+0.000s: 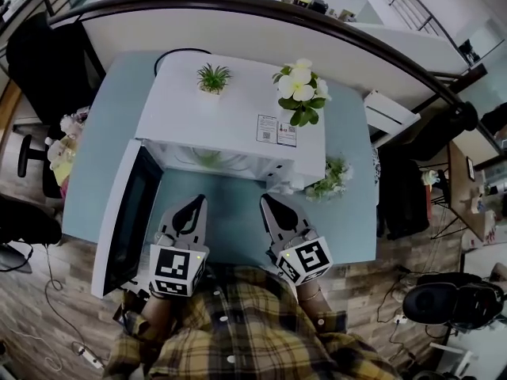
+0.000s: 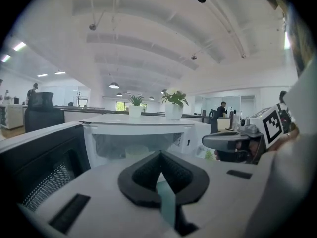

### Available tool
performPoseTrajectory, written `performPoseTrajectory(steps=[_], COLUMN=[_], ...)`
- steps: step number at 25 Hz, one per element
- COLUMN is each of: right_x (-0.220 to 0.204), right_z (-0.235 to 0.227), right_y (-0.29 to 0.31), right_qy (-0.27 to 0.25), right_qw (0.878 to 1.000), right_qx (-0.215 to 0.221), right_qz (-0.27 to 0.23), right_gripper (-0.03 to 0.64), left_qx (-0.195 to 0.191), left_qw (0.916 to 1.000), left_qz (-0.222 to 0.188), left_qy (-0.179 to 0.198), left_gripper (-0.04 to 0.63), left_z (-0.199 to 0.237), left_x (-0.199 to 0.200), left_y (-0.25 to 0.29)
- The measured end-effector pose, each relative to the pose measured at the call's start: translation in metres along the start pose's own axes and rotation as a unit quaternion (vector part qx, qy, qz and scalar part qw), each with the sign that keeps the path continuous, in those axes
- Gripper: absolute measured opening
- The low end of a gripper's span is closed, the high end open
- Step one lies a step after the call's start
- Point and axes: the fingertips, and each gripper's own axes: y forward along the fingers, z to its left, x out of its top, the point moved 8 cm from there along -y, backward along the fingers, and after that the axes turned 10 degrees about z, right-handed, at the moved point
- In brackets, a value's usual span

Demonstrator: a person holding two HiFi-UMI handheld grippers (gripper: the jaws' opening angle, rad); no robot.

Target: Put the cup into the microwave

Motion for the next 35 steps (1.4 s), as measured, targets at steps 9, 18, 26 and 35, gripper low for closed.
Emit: performPoseTrajectory(steps=[9,18,26,35], right_x=[0.004,0.004,0.001,0.002], right_z=[-0.011,-0.012,-0.013,-0.013], right_y=[-0.027,-0.029,-0.029,-0.022], right_qy=[0.031,0.037,0.039,0.034], right_qw=[0.999,0.999,0.999,0.999], right_qx=[-0.016,-0.013,-0.015,-0.006], right_qz=[-0.013,-0.021,-0.019,-0.017], right_gripper=[0.003,0.003,0.003,0.003], left_qx=[-0.006,0.003,-0.001,0.005], left_qw=[1.0000,1.0000,1.0000,1.0000], left_qz=[0.000,0.003,0.003,0.003], left_qy=[0.001,-0.002,-0.003,-0.005], left_gripper=[-0.011,-0.011,-0.011,-0.011], left_z=[-0.012,-0.013,-0.015,-0.012], left_x=[-0.002,-0.007,-0.007,-0.007], left_y=[-0.003,-0.006,-0.005,-0.003])
